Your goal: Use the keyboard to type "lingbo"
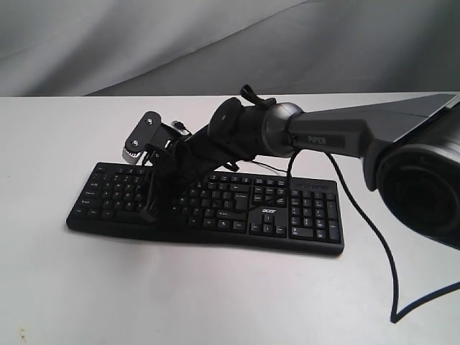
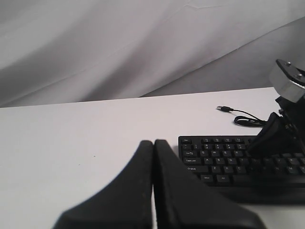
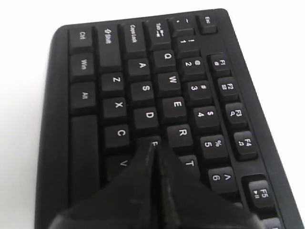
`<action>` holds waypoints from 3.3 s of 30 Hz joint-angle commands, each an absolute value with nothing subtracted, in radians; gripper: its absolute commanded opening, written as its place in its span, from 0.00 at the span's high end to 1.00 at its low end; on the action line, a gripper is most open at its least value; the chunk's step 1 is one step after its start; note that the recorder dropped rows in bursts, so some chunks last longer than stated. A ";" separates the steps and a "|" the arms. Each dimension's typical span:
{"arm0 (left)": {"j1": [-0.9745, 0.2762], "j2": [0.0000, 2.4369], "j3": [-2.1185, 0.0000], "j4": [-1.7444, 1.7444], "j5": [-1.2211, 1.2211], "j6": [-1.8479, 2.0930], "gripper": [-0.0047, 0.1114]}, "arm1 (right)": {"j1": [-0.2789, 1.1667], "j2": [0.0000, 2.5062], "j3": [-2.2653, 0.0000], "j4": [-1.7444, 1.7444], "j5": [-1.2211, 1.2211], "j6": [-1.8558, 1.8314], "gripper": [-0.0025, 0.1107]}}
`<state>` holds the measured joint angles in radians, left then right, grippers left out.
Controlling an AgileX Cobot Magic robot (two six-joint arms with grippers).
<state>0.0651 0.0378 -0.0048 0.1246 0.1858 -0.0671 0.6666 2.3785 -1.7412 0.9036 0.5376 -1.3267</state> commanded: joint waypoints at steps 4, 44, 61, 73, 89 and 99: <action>0.059 0.038 0.000 0.125 0.183 -0.069 0.96 | 0.666 2.355 -1.747 0.889 0.613 -1.315 0.98; 0.059 0.038 0.000 0.125 0.183 -0.069 0.96 | 0.615 2.292 -1.735 0.657 0.680 -1.176 0.98; 0.059 0.038 0.000 0.125 0.183 -0.069 0.96 | 0.560 2.288 -1.695 0.661 0.704 -1.176 0.98; 0.059 0.038 0.000 0.125 0.183 -0.069 0.96 | 0.556 2.291 -1.693 0.628 0.714 -1.157 0.98; 0.059 0.038 0.000 0.125 0.183 -0.069 0.96 | 0.556 2.310 -1.693 0.628 0.682 -1.161 0.98; 0.059 0.038 0.000 0.125 0.183 -0.069 0.96 | 0.556 2.315 -1.693 0.628 0.693 -1.161 0.98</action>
